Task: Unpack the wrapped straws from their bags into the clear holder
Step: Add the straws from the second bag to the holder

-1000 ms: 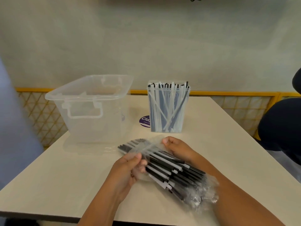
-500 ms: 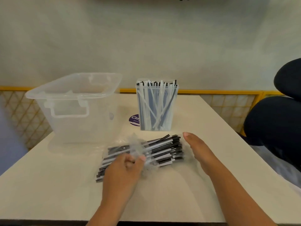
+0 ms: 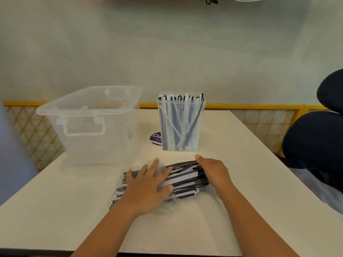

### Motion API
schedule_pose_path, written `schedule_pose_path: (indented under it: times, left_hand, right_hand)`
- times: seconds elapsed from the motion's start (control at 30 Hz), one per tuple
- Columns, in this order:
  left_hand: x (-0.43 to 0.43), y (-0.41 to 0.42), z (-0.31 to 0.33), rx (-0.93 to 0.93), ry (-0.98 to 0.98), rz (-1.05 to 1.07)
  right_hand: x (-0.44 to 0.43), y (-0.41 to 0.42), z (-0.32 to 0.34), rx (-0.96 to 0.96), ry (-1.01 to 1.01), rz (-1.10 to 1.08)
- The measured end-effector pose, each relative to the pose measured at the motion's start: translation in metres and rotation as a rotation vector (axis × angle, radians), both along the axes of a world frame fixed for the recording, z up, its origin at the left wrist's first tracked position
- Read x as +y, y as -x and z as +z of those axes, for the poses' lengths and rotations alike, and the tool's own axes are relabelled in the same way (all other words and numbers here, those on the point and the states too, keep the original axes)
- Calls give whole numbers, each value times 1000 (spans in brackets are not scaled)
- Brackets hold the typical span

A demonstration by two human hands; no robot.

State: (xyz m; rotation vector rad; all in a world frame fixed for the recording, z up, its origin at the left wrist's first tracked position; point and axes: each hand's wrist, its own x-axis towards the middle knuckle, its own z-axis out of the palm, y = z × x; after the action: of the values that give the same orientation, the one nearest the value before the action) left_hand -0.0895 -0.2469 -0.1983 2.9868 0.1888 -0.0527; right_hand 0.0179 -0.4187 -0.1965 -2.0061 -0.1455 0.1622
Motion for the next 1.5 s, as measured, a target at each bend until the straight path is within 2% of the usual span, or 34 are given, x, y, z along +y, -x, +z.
schedule_pose_path:
  times: [0.13, 0.27, 0.4, 0.53, 0.6, 0.67, 0.7, 0.83, 0.93, 1.1, 1.23, 1.5]
  left_hand:
    - [3, 1, -5, 33, -13, -97]
    - [6, 5, -10, 45, -9, -106]
    - [5, 9, -13, 37, 54, -128]
    - [-3, 9, 6, 96, 149, -66]
    - [-13, 2, 20, -32, 68, -43]
    - [-24, -12, 32, -181, -59, -112]
    - [-27, -21, 36, -187, -68, -158]
    - [-25, -55, 41, 84, 59, -192]
    - [-21, -70, 36, 159, 47, -176]
    - [-20, -78, 34, 108, 186, -156]
    - [-17, -79, 37, 72, 269, -125]
    - [-22, -75, 49, 67, 371, -112]
  right_hand:
    - [2, 4, -7, -80, 198, -14]
    - [1, 5, -19, -66, 259, 148]
    - [-6, 14, -22, -11, 342, 202]
    - [-14, 19, -21, -35, 370, 226]
    - [-15, 20, -24, -79, 280, 204]
    - [-14, 24, -31, -139, 83, 145]
    - [-13, 27, -34, -162, -14, 110]
    - [-19, 31, -34, -129, -248, 98]
    - [-22, 32, -36, -83, -287, 195]
    - [-22, 28, -39, -87, -429, 285]
    - [-22, 10, -51, 7, -524, 256]
    - [-34, -2, -60, -50, -621, 167]
